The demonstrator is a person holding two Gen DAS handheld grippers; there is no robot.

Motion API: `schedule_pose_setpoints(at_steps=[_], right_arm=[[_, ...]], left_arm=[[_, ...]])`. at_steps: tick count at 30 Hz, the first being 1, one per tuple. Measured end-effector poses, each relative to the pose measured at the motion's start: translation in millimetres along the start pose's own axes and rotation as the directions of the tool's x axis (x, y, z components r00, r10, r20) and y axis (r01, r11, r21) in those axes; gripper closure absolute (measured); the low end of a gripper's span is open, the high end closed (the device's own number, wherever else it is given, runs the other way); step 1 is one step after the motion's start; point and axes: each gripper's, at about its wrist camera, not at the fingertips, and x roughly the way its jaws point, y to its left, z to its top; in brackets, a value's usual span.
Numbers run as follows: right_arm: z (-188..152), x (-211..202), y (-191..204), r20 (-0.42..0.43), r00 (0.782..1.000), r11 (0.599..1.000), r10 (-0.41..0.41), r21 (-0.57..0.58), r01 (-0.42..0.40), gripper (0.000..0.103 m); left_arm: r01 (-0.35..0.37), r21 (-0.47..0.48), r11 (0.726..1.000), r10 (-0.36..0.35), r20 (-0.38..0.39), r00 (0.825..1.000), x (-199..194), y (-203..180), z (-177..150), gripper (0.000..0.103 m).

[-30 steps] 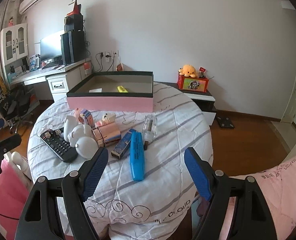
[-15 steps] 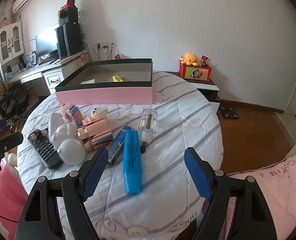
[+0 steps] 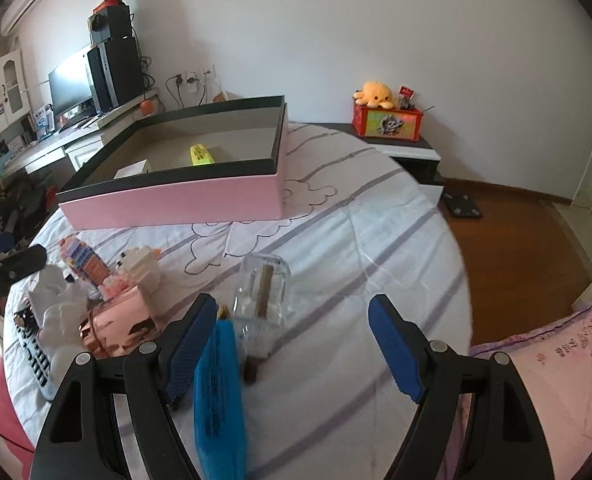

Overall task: Organize rigid objects
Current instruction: 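Withdraw both tools from the box back toward the remaining objects, then grasp the pink block toy with the left tool while the right tool grasps the glass bottle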

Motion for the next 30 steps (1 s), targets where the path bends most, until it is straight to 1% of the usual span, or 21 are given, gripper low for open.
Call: schedule_pose_setpoints(at_steps=[3, 6, 8, 10, 12, 14, 15, 17, 18, 19, 20, 21, 22, 23, 25, 26, 30], right_arm=[[1.7, 10.7, 0.0, -0.017, 1.0, 1.0, 0.022, 0.0, -0.022, 0.023], [3.1, 20.2, -2.7, -0.035, 0.999, 0.999, 0.036, 0.006, -0.036, 0.023], [3.2, 25.5, -3.8, -0.049, 0.998, 0.999, 0.045, 0.007, -0.044, 0.024], [3.2, 28.8, -5.0, -0.056, 0.997, 0.999, 0.049, 0.015, -0.048, 0.024], [3.8, 29.7, -4.4, -0.056, 0.997, 0.998, 0.054, 0.012, -0.054, 0.024], [4.2, 31.0, -4.3, -0.061, 0.996, 0.998, 0.061, 0.01, -0.061, 0.025], [5.2, 31.8, -4.9, -0.063, 0.996, 0.998, 0.067, 0.011, -0.067, 0.027], [4.9, 32.4, -4.2, -0.071, 0.995, 0.997, 0.077, 0.005, -0.076, 0.045], [4.5, 34.1, -4.2, -0.079, 0.994, 0.997, 0.077, 0.001, -0.078, 0.049], [3.9, 35.4, -3.8, -0.083, 0.993, 0.997, 0.082, -0.003, -0.083, 0.055], [2.7, 35.7, -3.6, -0.085, 0.992, 0.996, 0.089, -0.007, -0.09, 0.06], [1.9, 35.2, -3.3, -0.084, 0.993, 0.996, 0.087, -0.012, -0.088, 0.062], [1.7, 34.1, -3.5, -0.081, 0.993, 0.996, 0.087, -0.014, -0.089, 0.067], [1.7, 33.1, -4.0, -0.08, 0.993, 0.996, 0.089, -0.012, -0.091, 0.068], [2.5, 31.8, -3.1, -0.08, 0.993, 0.996, 0.089, -0.016, -0.091, 0.068], [2.6, 29.7, -2.9, -0.074, 0.993, 0.996, 0.088, -0.018, -0.09, 0.068], [5.1, 22.9, -0.3, -0.062, 0.994, 0.996, 0.086, -0.032, -0.088, 0.069]], left_arm=[[-0.003, 0.01, 1.0, 0.003, -0.03, 1.0, 14.4, -2.5, 2.3, 0.0], [0.03, 0.012, 0.999, -0.03, -0.042, 0.999, 23.8, -5.6, 4.0, 0.0], [0.032, 0.017, 0.999, -0.031, -0.063, 0.998, 29.8, -8.4, 5.4, 0.0], [0.051, 0.028, 0.998, -0.049, -0.072, 0.996, 31.5, -12.9, 5.3, 0.0], [0.052, 0.06, 0.997, -0.048, -0.071, 0.996, 33.1, -18.1, 3.9, 0.0], [0.065, 0.066, 0.996, -0.06, -0.072, 0.996, 36.1, -20.1, 3.2, 0.0], [0.078, 0.059, 0.995, -0.073, -0.081, 0.994, 38.1, -20.5, 3.2, 0.0], [0.095, 0.059, 0.994, -0.091, -0.073, 0.993, 40.4, -22.2, 2.3, 0.002], [0.11, 0.063, 0.992, -0.106, -0.063, 0.992, 40.4, -22.4, 1.2, 0.007], [0.138, 0.06, 0.989, -0.134, -0.066, 0.989, 40.6, -22.2, 0.1, 0.015], [0.168, 0.05, 0.984, -0.165, -0.073, 0.984, 40.7, -22.0, -0.4, 0.02], [0.202, 0.039, 0.979, -0.199, -0.074, 0.977, 40.0, -21.8, -1.0, 0.033], [0.238, 0.037, 0.971, -0.235, -0.068, 0.97, 38.6, -22.4, -0.7, 0.045], [0.24, 0.039, 0.97, -0.238, -0.06, 0.969, 37.1, -23.3, -0.1, 0.045], [0.203, 0.072, 0.977, -0.199, -0.056, 0.978, 35.8, -28.1, 0.2, 0.045], [0.195, 0.077, 0.978, -0.191, -0.051, 0.98, 34.3, -28.7, 0.4, 0.045], [0.179, 0.062, 0.982, -0.177, -0.034, 0.984, 28.2, -22.4, 2.8, 0.045]])
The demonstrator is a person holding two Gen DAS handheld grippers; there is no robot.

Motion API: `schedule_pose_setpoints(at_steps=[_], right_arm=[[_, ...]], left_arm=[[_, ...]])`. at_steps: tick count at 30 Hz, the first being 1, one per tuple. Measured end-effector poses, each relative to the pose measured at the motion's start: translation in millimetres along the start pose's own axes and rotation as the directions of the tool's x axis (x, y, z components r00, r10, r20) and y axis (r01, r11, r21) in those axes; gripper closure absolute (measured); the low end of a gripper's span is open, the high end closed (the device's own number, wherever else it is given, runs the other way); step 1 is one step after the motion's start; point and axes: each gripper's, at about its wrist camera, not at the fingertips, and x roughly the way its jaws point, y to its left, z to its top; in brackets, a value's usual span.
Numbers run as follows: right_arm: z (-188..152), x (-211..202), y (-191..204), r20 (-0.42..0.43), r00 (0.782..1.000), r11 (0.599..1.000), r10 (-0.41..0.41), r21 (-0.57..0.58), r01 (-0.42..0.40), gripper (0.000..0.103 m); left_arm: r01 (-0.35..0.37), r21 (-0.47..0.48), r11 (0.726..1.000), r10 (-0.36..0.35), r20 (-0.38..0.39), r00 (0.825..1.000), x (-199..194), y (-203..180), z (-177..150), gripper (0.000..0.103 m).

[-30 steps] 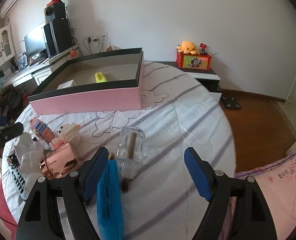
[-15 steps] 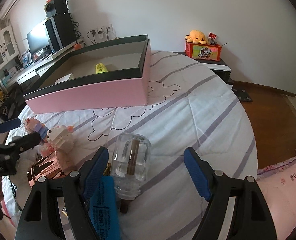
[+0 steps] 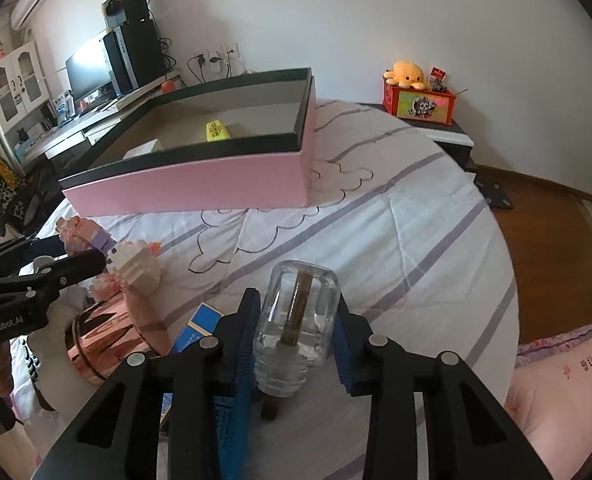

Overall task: Organize rigid objects
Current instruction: 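Grasp the pink block toy with the left tool while the right tool grasps the glass bottle, then lower the block toy and glass bottle into the pink box and release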

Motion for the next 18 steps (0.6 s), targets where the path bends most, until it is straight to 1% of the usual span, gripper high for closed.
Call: schedule_pose_setpoints(at_steps=[3, 8, 11, 15, 18], right_arm=[[5.0, -4.6, 2.6, 0.014, 1.0, 1.0, -0.003, -0.009, 0.004, 0.069], [17.0, -12.9, 12.1, 0.042, 0.999, 0.999, -0.008, -0.041, 0.01, 0.069], [27.0, -18.4, 19.1, 0.062, 0.998, 0.998, -0.006, -0.068, 0.01, 0.069], [47.8, -23.9, 32.7, 0.089, 0.996, 0.993, -0.001, -0.12, 0.011, 0.069], [68.3, -23.0, 45.0, 0.103, 0.995, 0.986, 0.008, -0.167, 0.01, 0.069]], left_arm=[[-0.028, -0.015, 1.0, 0.028, 0.02, 0.999, -8.8, 7.7, 2.9, 0.045], [-0.04, -0.023, 0.999, 0.041, 0.063, 0.997, -25.1, 17.1, 8.7, 0.045], [-0.036, -0.026, 0.999, 0.038, 0.084, 0.996, -32.9, 23.1, 14.6, 0.045], [-0.052, -0.017, 0.998, 0.054, 0.105, 0.993, -39.0, 29.6, 27.4, 0.045], [-0.043, -0.005, 0.999, 0.044, 0.117, 0.992, -39.3, 34.8, 43.1, 0.045]])
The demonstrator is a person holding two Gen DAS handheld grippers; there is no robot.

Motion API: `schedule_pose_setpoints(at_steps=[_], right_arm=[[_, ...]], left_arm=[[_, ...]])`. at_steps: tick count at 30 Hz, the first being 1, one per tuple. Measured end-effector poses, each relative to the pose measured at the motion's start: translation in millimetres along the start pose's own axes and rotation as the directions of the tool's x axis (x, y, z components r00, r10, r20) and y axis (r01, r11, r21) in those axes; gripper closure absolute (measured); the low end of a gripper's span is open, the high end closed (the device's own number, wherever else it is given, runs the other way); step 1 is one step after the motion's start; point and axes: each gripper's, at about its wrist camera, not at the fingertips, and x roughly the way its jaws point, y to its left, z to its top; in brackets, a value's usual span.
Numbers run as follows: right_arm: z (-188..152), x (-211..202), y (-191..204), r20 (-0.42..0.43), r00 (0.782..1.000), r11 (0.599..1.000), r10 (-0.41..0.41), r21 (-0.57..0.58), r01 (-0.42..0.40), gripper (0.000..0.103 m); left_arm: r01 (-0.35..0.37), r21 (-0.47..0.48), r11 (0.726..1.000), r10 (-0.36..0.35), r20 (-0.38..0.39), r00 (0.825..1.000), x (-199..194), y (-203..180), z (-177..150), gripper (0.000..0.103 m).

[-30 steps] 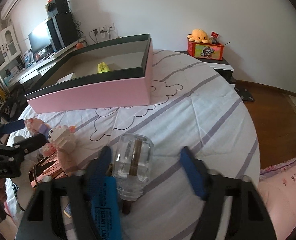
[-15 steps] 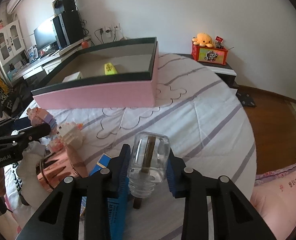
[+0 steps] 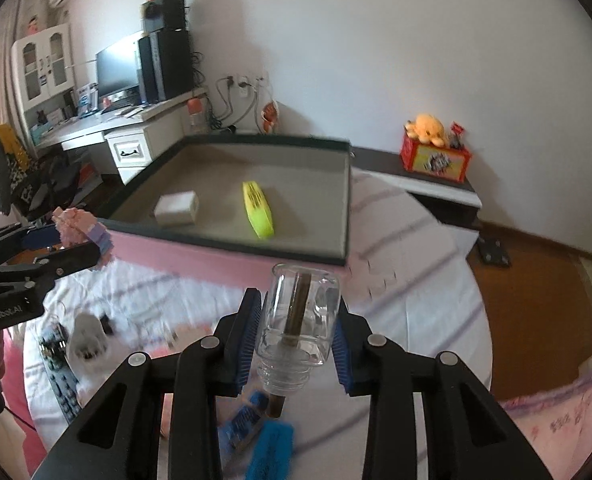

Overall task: Organize rigid objects
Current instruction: 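Lower the block toy and glass bottle into the pink box and release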

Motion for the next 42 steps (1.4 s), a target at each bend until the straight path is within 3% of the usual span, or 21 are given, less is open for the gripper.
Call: schedule_pose_setpoints(at_steps=[9, 15, 20, 25, 27, 30, 33, 36, 39, 42], right_arm=[[72.4, 55.6, 13.1, -0.029, 1.0, 0.994, 0.007, -0.105, -0.01, 0.069], [98.2, 118.2, -3.1, -0.126, 0.992, 0.996, -0.014, -0.084, 0.003, 0.069], [98.9, 167.8, -10.1, -0.236, 0.971, 0.996, -0.042, -0.087, 0.022, 0.069], [97.7, 190.0, -15.1, -0.301, 0.952, 0.995, -0.057, -0.095, 0.03, 0.069], [97.9, 189.3, -17.5, -0.306, 0.951, 0.995, -0.055, -0.092, 0.028, 0.069], [99.9, 184.1, -19.9, -0.285, 0.956, 0.995, -0.061, -0.088, 0.038, 0.066], [101.8, 171.9, -23.4, -0.232, 0.97, 0.997, -0.071, -0.059, 0.059, 0.045], [101.9, 150.4, -21.5, -0.184, 0.982, 0.998, -0.05, -0.035, 0.045, 0.04], [100.4, 123.5, -15.7, -0.127, 0.991, 0.999, -0.042, -0.03, 0.038, 0.023], [97.2, 94.3, -8.3, -0.08, 0.996, 0.999, -0.029, -0.026, 0.027, 0.022]], left_arm=[[-0.013, 0.024, 1.0, 0.013, -0.017, 1.0, 45.8, 14.7, 68.2, 0.045], [-0.027, -0.021, 0.999, 0.024, -0.14, 0.99, 115.9, 34.6, 101.8, 0.045], [-0.034, -0.016, 0.999, 0.03, -0.208, 0.978, 158.1, 44.0, 105.2, 0.045], [-0.05, -0.006, 0.999, 0.047, -0.278, 0.96, 185.3, 43.8, 97.0, 0.044], [-0.057, -0.017, 0.998, 0.051, -0.269, 0.962, 183.4, 43.7, 98.2, 0.043], [-0.069, -0.006, 0.998, 0.066, -0.241, 0.968, 177.0, 40.9, 99.5, 0.028], [-0.081, 0.001, 0.997, 0.079, -0.222, 0.972, 164.4, 38.2, 99.9, 0.021], [-0.088, -0.014, 0.996, 0.085, -0.169, 0.982, 140.5, 37.9, 99.6, 0.012], [-0.112, -0.025, 0.993, 0.109, -0.118, 0.987, 110.4, 38.1, 96.4, 0.006], [-0.139, -0.019, 0.99, 0.137, -0.064, 0.988, 78.2, 37.0, 90.7, 0.001]])
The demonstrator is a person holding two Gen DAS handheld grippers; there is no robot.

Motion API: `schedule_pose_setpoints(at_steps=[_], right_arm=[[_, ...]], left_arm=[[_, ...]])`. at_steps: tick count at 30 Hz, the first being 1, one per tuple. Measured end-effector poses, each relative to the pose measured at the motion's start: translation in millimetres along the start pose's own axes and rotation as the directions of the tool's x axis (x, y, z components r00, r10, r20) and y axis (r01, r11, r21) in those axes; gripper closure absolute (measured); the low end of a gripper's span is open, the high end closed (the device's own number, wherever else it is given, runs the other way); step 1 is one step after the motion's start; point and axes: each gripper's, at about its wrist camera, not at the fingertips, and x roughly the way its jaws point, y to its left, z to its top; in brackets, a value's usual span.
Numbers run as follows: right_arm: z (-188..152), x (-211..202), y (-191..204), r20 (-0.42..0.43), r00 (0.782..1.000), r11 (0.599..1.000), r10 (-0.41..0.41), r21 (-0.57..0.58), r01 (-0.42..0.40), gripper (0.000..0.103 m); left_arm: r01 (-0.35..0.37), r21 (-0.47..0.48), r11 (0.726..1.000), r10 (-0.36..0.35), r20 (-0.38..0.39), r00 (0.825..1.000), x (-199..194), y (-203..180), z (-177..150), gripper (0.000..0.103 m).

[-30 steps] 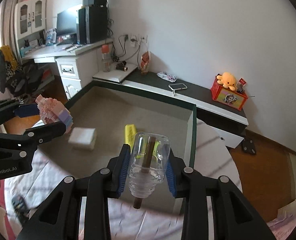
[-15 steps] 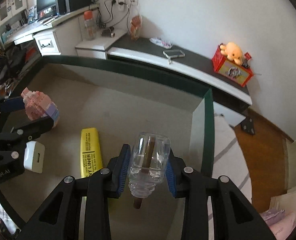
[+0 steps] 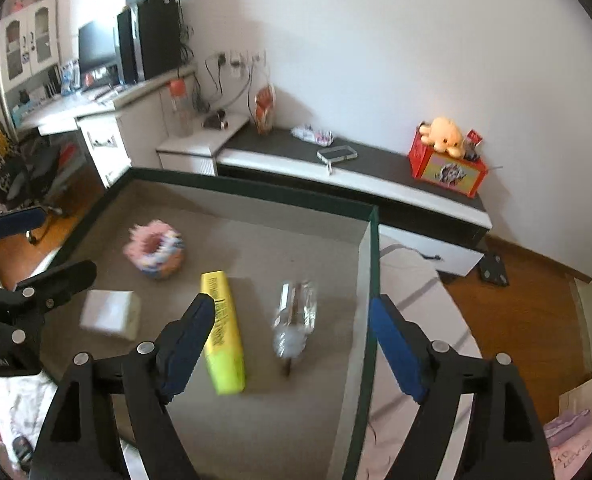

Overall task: Organize rigid objects
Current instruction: 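Lower the block toy and glass bottle into the pink box and release, then withdraw both tools from the box toward the remaining objects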

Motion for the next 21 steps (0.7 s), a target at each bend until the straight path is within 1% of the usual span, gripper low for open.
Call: schedule_pose_setpoints(at_steps=[2, 4, 6, 7, 11, 14, 17, 20, 21], right_arm=[[-5.4, -17.8, 4.1, 0.027, 1.0, 1.0, 0.012, 0.0, -0.012, 0.019], [-13.0, -38.0, 8.4, 0.061, 0.998, 1.0, 0.014, -0.004, -0.014, 0.015], [-24.1, -60.1, 11.6, 0.093, 0.996, 1.0, 0.005, -0.003, -0.004, 0.007], [-29.8, -70.7, 12.8, 0.107, 0.994, 1.0, 0.004, -0.003, -0.003, 0.0], [-56.1, -117.3, 18.1, 0.175, 0.984, 1.0, -0.014, 0.007, 0.013, 0.0], [-74.7, -144.1, 20.1, 0.209, 0.978, 1.0, -0.027, 0.022, 0.023, 0.0], [-94.7, -173.1, 24.9, 0.259, 0.964, 0.998, -0.06, 0.037, 0.052, 0.0], [-117.2, -197.1, 30.2, 0.298, 0.95, 0.995, -0.095, 0.055, 0.082, 0.0], [-123.6, -202.5, 31.4, 0.303, 0.947, 0.994, -0.103, 0.059, 0.09, 0.0]], left_arm=[[-0.034, 0.007, 0.999, 0.034, 0.042, 0.999, -23.4, 1.4, -9.3, 0.001], [-0.049, 0.005, 0.999, 0.048, 0.076, 0.996, -45.7, 4.0, -20.0, 0.001], [-0.047, -0.005, 0.999, 0.048, 0.108, 0.993, -69.6, 6.4, -34.2, 0.001], [-0.047, -0.007, 0.999, 0.047, 0.118, 0.992, -78.3, 6.7, -38.7, 0.0], [-0.051, -0.023, 0.998, 0.054, 0.168, 0.984, -120.8, 9.8, -71.3, 0.0], [-0.053, -0.037, 0.998, 0.06, 0.205, 0.977, -150.1, 7.3, -96.0, 0.0], [-0.048, -0.057, 0.997, 0.06, 0.229, 0.972, -175.0, 3.0, -117.8, 0.0], [-0.076, -0.069, 0.995, 0.091, 0.259, 0.962, -197.7, -2.8, -140.1, 0.0], [-0.07, -0.071, 0.995, 0.087, 0.264, 0.96, -204.3, -3.5, -149.4, 0.0]])
